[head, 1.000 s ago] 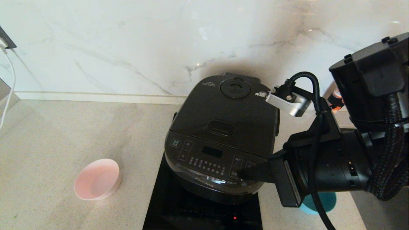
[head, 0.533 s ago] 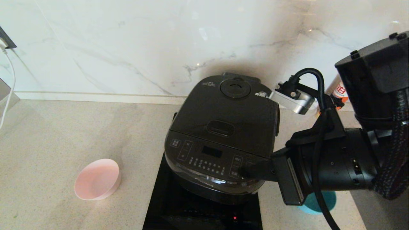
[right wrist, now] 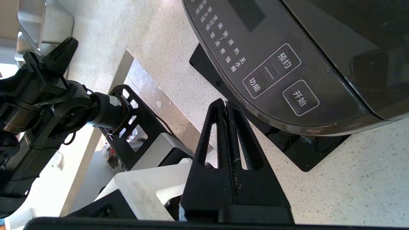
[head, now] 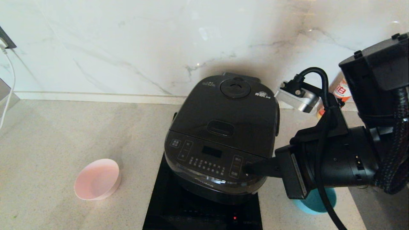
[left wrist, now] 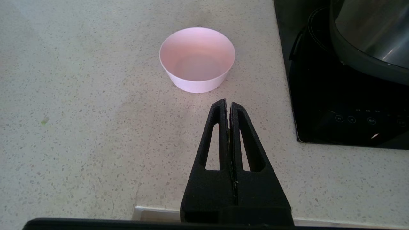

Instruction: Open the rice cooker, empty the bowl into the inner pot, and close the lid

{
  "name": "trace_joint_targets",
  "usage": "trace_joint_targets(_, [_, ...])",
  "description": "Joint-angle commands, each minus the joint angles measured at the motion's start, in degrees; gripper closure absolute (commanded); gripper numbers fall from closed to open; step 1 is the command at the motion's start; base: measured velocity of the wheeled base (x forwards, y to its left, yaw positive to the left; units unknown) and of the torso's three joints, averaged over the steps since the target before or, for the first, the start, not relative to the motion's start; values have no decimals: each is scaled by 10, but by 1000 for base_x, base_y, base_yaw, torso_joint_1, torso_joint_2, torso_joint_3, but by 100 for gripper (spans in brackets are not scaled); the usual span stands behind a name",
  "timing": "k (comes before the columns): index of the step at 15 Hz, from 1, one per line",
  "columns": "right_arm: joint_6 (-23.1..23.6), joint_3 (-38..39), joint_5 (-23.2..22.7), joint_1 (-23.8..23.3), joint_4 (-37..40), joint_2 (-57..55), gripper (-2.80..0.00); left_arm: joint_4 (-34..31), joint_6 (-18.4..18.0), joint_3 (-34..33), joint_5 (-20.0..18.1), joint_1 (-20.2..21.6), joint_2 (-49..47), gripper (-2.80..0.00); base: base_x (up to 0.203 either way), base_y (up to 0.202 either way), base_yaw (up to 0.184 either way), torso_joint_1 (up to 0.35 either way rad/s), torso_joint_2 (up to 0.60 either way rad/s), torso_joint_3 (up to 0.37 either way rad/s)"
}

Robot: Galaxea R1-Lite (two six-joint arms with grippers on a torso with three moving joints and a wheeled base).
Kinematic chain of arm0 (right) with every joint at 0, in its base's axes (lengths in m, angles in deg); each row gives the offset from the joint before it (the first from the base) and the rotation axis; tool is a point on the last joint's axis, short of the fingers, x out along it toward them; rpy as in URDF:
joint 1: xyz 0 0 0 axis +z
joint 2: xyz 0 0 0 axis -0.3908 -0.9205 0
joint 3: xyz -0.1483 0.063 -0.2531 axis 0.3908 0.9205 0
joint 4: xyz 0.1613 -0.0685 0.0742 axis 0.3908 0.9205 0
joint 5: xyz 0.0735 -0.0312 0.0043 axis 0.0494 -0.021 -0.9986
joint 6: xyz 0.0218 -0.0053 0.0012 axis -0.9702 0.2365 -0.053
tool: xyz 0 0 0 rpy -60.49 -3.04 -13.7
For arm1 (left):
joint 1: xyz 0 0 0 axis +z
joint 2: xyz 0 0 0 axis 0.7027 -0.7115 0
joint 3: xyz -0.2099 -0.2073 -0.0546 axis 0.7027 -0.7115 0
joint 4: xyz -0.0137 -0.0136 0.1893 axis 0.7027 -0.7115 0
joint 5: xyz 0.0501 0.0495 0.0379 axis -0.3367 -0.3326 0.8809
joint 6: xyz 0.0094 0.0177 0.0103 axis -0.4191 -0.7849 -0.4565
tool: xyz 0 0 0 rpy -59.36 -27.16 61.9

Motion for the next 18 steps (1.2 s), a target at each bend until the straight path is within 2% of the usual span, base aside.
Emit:
trace_joint_targets(1, [-1, 3, 0, -2, 1, 9, 0, 0, 0, 0, 0, 0, -1, 0, 0, 0, 0, 0, 0, 0])
trace_joint_targets(8, [-1, 17, -3, -37, 0, 8, 0, 0, 0, 0, 0, 0, -1, 0, 0, 0, 0, 0, 0, 0])
trace_joint_targets(13, [0, 62, -2, -38, -36, 10, 0, 0, 0, 0, 0, 0, -1, 0, 0, 0, 0, 0, 0, 0])
trace_joint_targets(18, [-2, 67, -2, -38, -44, 14, 0, 0, 0, 0, 0, 0, -1, 0, 0, 0, 0, 0, 0, 0])
